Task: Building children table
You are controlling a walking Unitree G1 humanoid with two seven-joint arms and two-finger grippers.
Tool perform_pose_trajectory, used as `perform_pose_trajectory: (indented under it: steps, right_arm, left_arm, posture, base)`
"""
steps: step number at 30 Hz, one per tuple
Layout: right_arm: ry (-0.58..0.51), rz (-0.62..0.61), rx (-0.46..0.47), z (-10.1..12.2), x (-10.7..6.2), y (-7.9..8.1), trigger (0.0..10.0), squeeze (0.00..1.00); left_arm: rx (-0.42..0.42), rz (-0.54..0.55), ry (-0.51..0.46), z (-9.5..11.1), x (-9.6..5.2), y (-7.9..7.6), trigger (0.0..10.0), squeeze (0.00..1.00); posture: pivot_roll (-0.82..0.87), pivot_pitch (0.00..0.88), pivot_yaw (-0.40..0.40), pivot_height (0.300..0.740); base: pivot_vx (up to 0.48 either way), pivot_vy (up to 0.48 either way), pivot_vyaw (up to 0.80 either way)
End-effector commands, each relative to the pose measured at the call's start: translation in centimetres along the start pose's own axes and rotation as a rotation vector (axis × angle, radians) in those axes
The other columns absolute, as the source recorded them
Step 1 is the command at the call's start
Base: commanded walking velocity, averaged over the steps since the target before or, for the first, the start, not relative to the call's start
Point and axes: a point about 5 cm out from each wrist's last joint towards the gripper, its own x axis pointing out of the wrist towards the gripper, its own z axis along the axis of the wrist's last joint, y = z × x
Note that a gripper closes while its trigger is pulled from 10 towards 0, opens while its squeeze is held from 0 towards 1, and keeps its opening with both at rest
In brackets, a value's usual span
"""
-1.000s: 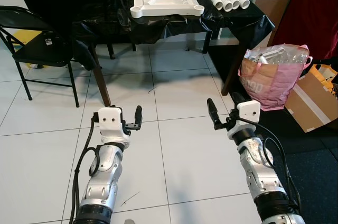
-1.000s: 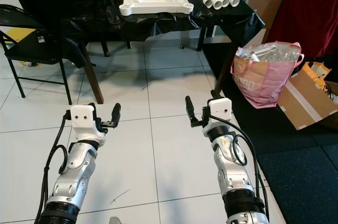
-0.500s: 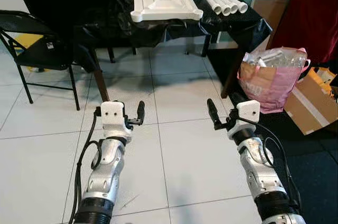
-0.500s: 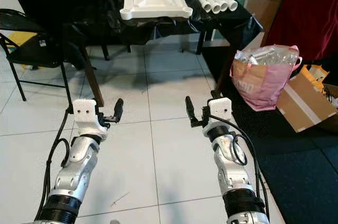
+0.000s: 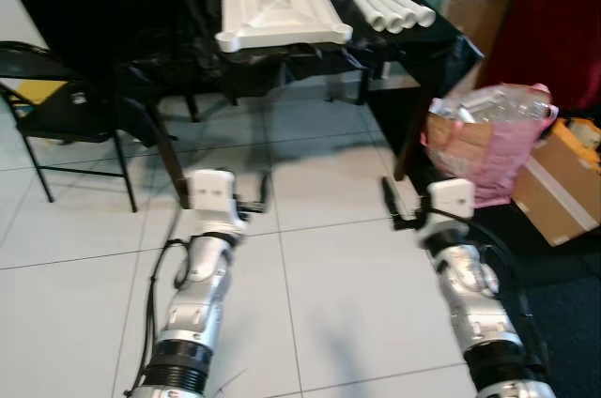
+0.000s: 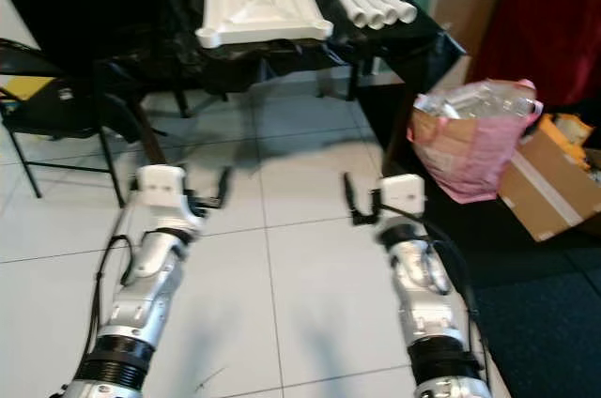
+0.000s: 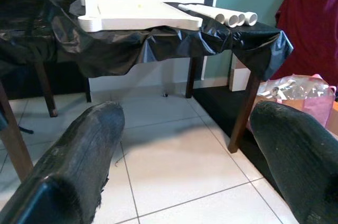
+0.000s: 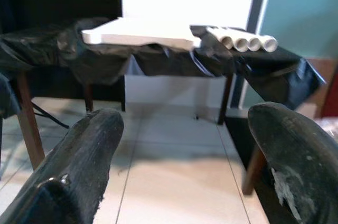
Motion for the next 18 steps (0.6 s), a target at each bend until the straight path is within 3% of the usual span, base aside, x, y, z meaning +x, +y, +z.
perform_pose_trajectory:
  steps: [1,18]
  right_arm:
    - [-0.002,0.031,0.014,0.03,0.28,0.96,10.0,0.00]
    - [0.005,0.047,0.010,-0.05,0.28,0.96,10.0,0.00]
  left_arm:
    - [-0.002,0.024,0.031,-0.60,-0.37,0.84,10.0,0.00]
    - [-0.004,0.023,0.030,-0.70,-0.33,0.79,10.0,0.00]
  posture:
    - [-0.01,0.027,-0.015,0.740]
    - [-0.01,0.013,-0.025,0.740]
  base:
    - [0.319,0.000,0.00]
    - [0.320,0.000,0.00]
